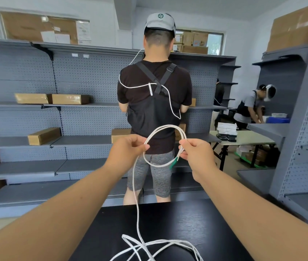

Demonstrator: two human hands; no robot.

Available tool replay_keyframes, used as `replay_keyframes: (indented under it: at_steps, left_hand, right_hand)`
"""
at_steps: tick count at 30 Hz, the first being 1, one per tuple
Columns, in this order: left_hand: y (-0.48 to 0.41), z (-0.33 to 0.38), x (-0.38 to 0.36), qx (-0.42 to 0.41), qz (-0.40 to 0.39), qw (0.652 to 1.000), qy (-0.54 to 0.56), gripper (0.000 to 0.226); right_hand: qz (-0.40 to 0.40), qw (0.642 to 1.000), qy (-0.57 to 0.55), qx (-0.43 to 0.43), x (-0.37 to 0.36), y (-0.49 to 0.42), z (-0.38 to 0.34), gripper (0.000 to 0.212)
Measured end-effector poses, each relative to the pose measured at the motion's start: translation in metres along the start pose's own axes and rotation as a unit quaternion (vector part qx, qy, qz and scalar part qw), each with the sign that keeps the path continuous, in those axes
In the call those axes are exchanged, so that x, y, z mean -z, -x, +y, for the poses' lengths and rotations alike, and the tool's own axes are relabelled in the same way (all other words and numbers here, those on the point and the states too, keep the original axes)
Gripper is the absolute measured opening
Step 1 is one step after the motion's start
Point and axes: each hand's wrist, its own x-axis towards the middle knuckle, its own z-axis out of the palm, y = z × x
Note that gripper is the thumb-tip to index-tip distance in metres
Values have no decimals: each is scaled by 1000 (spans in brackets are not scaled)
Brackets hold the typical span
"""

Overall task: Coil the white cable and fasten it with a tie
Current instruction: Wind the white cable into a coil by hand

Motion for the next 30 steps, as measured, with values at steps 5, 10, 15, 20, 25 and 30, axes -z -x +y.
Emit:
replay_keyframes:
  at_steps: [5, 10, 15, 20, 25, 30]
  left_hand:
    - [-14, 11, 15, -36, -34, 989, -141, 5]
    - [-18, 22, 20, -43, -56, 976, -207, 4]
    - [-13, 17, 19, -17, -49, 985, -165, 3]
    - [-5, 9, 12, 28, -34, 996, -81, 7]
    - [3, 9, 7, 35, -34, 998, -42, 10]
    - [7, 8, 10, 44, -18, 998, -28, 15]
  right_hand:
    - [-60, 998, 26, -24, 0, -1, 6, 18]
    - [-96, 993, 63, -30, -2, 0, 9, 20]
    - [-86, 995, 24, -47, -3, 1, 8, 18]
    - [-79, 995, 6, -55, -5, 4, 2, 17]
    - [-79, 995, 9, -53, -7, 7, -1, 14]
    - [-137, 988, -16, -74, -3, 9, 1, 10]
